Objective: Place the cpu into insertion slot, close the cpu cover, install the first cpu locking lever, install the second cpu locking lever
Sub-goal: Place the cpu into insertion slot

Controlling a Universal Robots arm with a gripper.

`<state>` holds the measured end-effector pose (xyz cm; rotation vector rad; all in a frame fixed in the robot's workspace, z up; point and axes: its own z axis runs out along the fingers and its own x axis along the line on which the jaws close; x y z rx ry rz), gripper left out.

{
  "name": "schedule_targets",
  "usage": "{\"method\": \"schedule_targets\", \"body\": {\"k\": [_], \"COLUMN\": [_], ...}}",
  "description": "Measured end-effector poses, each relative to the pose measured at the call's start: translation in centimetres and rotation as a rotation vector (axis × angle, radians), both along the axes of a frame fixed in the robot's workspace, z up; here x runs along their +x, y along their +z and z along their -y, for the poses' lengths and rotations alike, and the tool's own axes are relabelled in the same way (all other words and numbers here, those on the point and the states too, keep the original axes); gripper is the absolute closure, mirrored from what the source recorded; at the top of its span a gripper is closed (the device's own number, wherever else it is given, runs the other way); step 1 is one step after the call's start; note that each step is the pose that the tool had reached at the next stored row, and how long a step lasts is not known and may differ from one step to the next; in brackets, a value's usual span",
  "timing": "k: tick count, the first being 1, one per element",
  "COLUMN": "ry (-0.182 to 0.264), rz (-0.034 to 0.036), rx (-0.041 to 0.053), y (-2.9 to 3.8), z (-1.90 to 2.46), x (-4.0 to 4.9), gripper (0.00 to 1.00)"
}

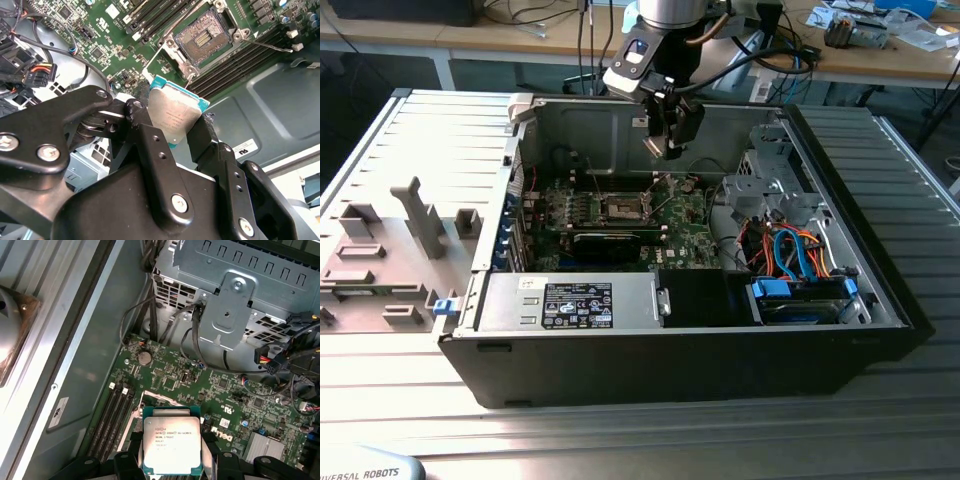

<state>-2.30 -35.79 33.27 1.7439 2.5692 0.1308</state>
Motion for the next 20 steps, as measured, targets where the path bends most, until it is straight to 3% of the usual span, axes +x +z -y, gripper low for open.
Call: {"method": "schedule_targets", "body": {"k": [20], "ry": [-0.034], "rz": [0.0], "rx": [-0.0001], "y": [0.0], "z": [0.0], "x": [0.0], "gripper": [0.46]}}
